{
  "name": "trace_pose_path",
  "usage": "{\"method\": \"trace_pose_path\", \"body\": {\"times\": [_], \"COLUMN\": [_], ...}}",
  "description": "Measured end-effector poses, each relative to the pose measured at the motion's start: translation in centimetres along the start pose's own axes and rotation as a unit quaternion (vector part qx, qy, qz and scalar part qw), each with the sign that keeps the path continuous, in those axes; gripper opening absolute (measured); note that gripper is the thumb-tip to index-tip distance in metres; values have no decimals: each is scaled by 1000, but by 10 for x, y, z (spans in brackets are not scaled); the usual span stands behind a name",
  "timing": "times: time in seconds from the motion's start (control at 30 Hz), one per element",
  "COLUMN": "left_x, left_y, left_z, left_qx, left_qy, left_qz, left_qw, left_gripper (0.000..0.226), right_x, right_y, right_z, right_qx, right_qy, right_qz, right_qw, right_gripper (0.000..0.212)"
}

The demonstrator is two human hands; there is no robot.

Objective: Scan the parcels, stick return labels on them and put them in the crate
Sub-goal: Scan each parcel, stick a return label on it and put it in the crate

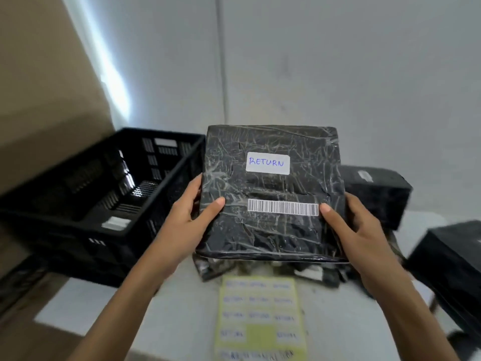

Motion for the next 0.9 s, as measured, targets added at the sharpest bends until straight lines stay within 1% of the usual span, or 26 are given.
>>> {"method": "trace_pose_path", "body": {"times": [0.1,0.23,0.3,0.37,0.43,0.57,0.67,0.73,0.8,0.87,0.9], "left_x": [17,26,25,21,9,-39,-92,-129,-169,-207,-221], "left_y": [-20,-54,-77,-101,-130,-194,-234,-249,-258,-266,-270], "left_z": [-49,-126,-167,-205,-243,-313,-348,-360,-366,-370,-370], "left_qx": [30,53,56,56,61,62,56,58,47,4,-26], "left_qy": [-15,-34,-46,-48,-42,-32,-55,-86,-92,-126,-156], "left_qz": [39,77,89,99,94,37,-18,-60,-134,-184,-195], "left_qw": [999,995,993,992,993,997,997,993,986,975,968], "left_gripper": [62,61,62,55,46,40,40,50,64,87,101], "right_x": [-27,-55,-64,-70,-70,-50,-19,7,35,65,78], "right_y": [-31,-73,-98,-125,-153,-206,-236,-251,-261,-270,-275], "right_z": [44,113,153,195,239,328,386,418,446,468,477], "right_qx": [-13,-30,-25,-17,-20,-34,-49,-56,-65,-65,-57], "right_qy": [-6,-18,-21,-22,-30,-31,-14,8,13,27,42], "right_qz": [-40,-75,-89,-97,-85,-8,61,118,186,250,272], "right_qw": [999,997,995,995,996,999,997,991,980,966,960], "right_gripper": [20,30,24,14,11,19,19,18,26,33,31]}}
Point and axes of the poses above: each hand's wrist, its own y-axis away from the middle knuckle, its own z-axis out of the palm, x = y × z, the point moved 4 cm from there along -y, towards the middle knuckle, and after that the axes turned 3 degrees about y, right-handed, at the moved point
